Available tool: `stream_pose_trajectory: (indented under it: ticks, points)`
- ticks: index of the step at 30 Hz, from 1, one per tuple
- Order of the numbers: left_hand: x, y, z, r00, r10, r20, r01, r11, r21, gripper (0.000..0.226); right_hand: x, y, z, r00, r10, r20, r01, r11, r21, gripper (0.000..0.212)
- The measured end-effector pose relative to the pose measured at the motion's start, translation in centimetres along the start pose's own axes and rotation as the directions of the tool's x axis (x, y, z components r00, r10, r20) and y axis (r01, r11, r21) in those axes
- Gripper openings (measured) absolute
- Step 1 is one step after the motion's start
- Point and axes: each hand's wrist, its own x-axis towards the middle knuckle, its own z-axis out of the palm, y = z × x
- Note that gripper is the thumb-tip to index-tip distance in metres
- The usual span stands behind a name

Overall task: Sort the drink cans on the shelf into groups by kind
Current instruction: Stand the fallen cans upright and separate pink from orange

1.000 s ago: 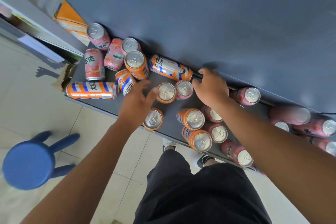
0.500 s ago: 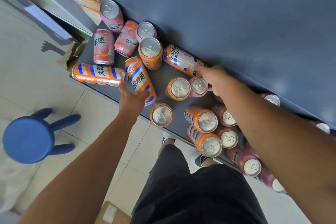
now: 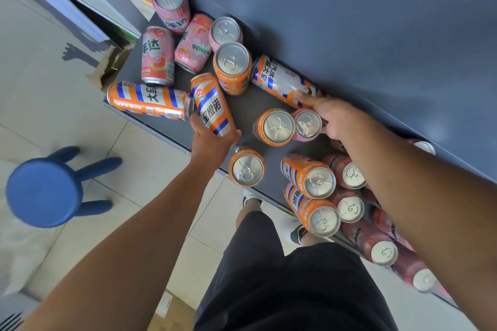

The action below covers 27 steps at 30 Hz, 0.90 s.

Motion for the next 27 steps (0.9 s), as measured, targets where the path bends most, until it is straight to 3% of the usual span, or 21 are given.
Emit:
stream_pose_trajectory:
  ticks: [2, 6, 12, 16, 19, 23, 27]
  points:
    - [-0.1, 0.0, -0.1, 1.0, -0.007, -0.013, 0.008, 1.0, 0.02, 0.086, 0.4, 0.2, -0.3, 1.0, -0.02, -0.006, 0.02, 1.0, -0.012, 0.096]
    - [-0.8, -0.1, -0.6, 1.0, 0.011, -0.008, -0.011, 1.0, 0.009, 0.084, -0.4, -0.2, -0.4, 0.997, -0.058, -0.051, 0.058, 0.998, -0.003, 0.063]
    - [-2.3, 0.9, -2.6, 1.0, 0.004, 0.0, -0.004, 1.0, -0.014, 0.073, -2.4, -0.3, 0.1, 0.96, -0.173, -0.221, 0.203, 0.972, 0.12, 0.066]
    - [-3.7, 1.8, -4.0, 0.996, 0.049, -0.075, -0.044, 0.997, 0.068, 0.065, -4.7, 0.2, 1.0, 0.869, -0.311, -0.386, 0.39, 0.91, 0.145, 0.072]
    - [-4.6, 2.6, -5.0, 0.981, 0.116, -0.153, -0.085, 0.977, 0.193, 0.062, -6.6, 0.8, 1.2, 0.758, -0.479, -0.443, 0.509, 0.859, -0.058, 0.068]
    - [-5.3, 3.4, -6.0, 0.93, 0.355, -0.092, -0.277, 0.846, 0.456, 0.061, -8.0, 1.2, 0.9, 0.64, -0.691, -0.337, 0.622, 0.723, -0.302, 0.061]
    - [-5.1, 5.2, -5.7, 0.788, 0.596, 0.153, -0.538, 0.547, 0.641, 0.051, -7.9, 1.7, 0.6, 0.562, -0.809, -0.173, 0.692, 0.574, -0.439, 0.065]
